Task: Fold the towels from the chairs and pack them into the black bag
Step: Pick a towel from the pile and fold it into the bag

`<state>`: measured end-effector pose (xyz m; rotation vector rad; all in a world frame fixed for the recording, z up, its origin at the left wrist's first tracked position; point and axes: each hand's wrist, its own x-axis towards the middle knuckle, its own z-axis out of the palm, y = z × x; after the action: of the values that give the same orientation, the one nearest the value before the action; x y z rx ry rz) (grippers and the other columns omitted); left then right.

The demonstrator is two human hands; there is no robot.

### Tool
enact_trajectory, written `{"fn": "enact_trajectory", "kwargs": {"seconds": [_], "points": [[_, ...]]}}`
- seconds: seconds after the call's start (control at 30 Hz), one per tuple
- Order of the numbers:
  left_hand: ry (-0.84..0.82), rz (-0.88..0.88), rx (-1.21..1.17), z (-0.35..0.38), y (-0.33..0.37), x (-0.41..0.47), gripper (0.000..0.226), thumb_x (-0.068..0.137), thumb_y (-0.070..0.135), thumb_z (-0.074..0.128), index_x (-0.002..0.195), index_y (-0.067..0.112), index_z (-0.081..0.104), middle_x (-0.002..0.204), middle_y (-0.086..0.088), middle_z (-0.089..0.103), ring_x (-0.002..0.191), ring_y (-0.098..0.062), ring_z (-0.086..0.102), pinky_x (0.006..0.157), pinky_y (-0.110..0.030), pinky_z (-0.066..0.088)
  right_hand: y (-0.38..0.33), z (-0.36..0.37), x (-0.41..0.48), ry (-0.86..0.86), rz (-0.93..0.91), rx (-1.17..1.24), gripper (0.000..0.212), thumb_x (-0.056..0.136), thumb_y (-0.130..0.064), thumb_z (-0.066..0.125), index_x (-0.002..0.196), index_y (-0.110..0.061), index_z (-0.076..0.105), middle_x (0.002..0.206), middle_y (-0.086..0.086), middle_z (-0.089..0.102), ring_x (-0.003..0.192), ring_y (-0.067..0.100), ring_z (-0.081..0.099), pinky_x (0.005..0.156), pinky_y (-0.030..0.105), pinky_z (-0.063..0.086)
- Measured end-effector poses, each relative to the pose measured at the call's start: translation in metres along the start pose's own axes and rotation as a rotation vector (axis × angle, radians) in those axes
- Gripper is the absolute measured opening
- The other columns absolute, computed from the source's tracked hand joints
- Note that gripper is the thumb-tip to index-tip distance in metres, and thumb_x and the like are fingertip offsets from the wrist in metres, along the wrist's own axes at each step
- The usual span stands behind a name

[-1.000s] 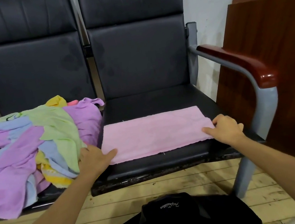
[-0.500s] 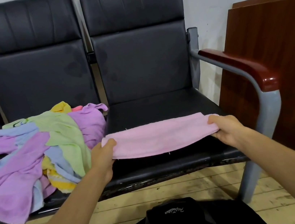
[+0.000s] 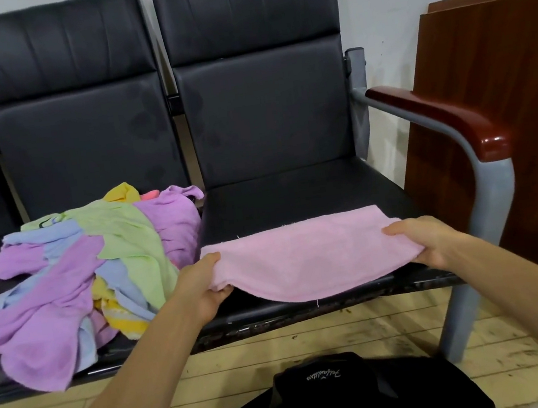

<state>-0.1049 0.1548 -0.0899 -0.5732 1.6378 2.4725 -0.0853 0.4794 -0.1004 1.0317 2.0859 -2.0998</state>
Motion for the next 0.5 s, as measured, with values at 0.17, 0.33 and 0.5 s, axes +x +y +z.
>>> {"fn": "enact_trajectory", "kwargs": {"seconds": [0.17,0.33,0.5], "points": [[-0.036,0.125,0.115,0.018,0.0,-0.009,0.018,0.096,0.009,0.049,0.112,0.005,0.056,0.091,-0.01,0.066,0.072,-0.021,0.059,0.063,-0.032,0.047,0.007,-0.002,0.005,0.011,-0.012,0.013,0.045,0.088,-0.002,0.056,0.132,-0.006,0.046,0.123,0.018,0.057,0.105,0.034,0.06,0.08,0.044,0.055],[-0.13,0.174,0.229,0.06,0.003,-0.021,0.015,0.098,0.015,0.046,0.108,0.007,0.053,0.086,-0.013,0.058,0.062,-0.018,0.052,0.046,-0.024,0.04,0.007,-0.004,0.008,-0.008,0.004,0.123,0.023,0.094,-0.004,0.051,0.116,-0.008,0.052,0.11,0.016,0.059,0.1,0.03,0.06,0.086,0.043,0.054],[-0.269,0.172,0.447,0.127,-0.005,-0.034,0.015,0.096,0.019,0.047,0.105,0.013,0.058,0.094,-0.012,0.056,0.075,-0.021,0.054,0.064,-0.029,0.045,0.005,-0.004,0.008,-0.015,0.04,0.164,0.012,0.097,-0.011,0.048,0.096,-0.006,0.058,0.099,0.016,0.065,0.101,0.031,0.064,0.097,0.048,0.05]]}}
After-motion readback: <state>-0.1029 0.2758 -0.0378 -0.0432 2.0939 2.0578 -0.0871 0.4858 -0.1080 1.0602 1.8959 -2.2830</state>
